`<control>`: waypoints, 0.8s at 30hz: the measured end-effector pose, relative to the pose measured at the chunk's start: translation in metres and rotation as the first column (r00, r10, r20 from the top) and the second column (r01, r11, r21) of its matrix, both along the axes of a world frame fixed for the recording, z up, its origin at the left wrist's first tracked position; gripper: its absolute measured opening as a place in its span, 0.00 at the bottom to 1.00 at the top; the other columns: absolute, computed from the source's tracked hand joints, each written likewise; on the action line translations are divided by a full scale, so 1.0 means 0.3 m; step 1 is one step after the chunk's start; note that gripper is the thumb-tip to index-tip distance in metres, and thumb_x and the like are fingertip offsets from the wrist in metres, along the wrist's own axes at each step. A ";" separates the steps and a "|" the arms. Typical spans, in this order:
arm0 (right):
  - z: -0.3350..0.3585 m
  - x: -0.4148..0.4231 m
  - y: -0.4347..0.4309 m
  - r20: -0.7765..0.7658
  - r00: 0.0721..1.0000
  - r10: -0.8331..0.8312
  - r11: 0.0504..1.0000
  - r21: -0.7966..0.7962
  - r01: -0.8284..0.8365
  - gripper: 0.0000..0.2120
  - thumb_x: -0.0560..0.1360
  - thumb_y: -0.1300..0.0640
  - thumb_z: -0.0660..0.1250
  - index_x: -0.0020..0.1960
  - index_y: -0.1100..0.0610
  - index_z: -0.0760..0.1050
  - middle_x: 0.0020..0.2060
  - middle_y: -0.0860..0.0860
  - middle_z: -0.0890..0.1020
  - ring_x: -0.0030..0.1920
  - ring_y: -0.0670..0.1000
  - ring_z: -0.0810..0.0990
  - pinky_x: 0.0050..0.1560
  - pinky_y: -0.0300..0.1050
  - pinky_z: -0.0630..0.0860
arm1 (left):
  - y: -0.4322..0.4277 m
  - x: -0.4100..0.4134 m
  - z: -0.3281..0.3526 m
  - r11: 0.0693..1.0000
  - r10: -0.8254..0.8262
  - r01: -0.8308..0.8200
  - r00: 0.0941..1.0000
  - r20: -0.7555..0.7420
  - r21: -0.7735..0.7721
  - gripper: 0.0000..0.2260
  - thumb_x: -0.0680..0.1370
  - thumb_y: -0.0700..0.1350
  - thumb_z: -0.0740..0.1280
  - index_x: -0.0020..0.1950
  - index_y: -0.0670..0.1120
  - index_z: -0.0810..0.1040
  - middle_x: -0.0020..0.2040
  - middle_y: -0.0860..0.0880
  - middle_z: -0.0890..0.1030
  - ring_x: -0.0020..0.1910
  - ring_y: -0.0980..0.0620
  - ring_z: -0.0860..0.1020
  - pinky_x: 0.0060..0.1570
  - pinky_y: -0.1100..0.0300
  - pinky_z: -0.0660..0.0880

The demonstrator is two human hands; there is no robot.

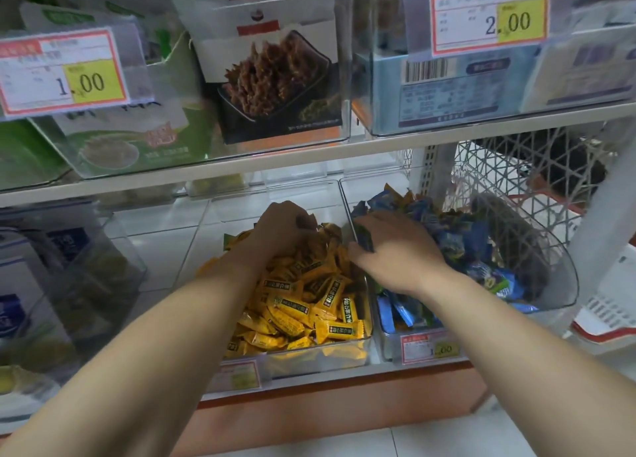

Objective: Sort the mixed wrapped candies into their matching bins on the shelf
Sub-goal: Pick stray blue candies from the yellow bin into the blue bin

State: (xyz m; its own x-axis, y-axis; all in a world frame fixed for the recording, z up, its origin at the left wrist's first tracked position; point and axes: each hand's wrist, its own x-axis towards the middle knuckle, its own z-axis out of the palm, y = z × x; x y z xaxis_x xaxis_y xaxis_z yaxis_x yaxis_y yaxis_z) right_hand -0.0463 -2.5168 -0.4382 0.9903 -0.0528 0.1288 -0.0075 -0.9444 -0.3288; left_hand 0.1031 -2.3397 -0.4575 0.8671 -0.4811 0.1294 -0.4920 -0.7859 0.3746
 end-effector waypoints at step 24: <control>0.018 -0.025 -0.041 0.299 0.948 -0.108 0.992 -0.031 0.122 0.15 0.83 0.50 0.59 0.61 0.51 0.81 0.58 0.51 0.82 0.58 0.60 0.78 0.58 0.54 0.73 | 0.183 -0.236 0.041 0.960 0.157 -0.152 0.988 0.001 -0.237 0.05 0.78 0.50 0.67 0.48 0.61 0.76 0.45 0.63 0.76 0.46 0.60 0.75 0.42 0.68 0.69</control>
State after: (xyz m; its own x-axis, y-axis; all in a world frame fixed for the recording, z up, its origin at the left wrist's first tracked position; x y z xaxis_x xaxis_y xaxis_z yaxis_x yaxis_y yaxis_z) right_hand -0.0537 -2.5290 -0.4326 0.8947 -0.1503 0.4206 -0.0263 -0.9578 -0.2862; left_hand 0.0324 -2.2848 -0.4452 0.9246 -0.2955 0.2403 -0.3805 -0.7439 0.5494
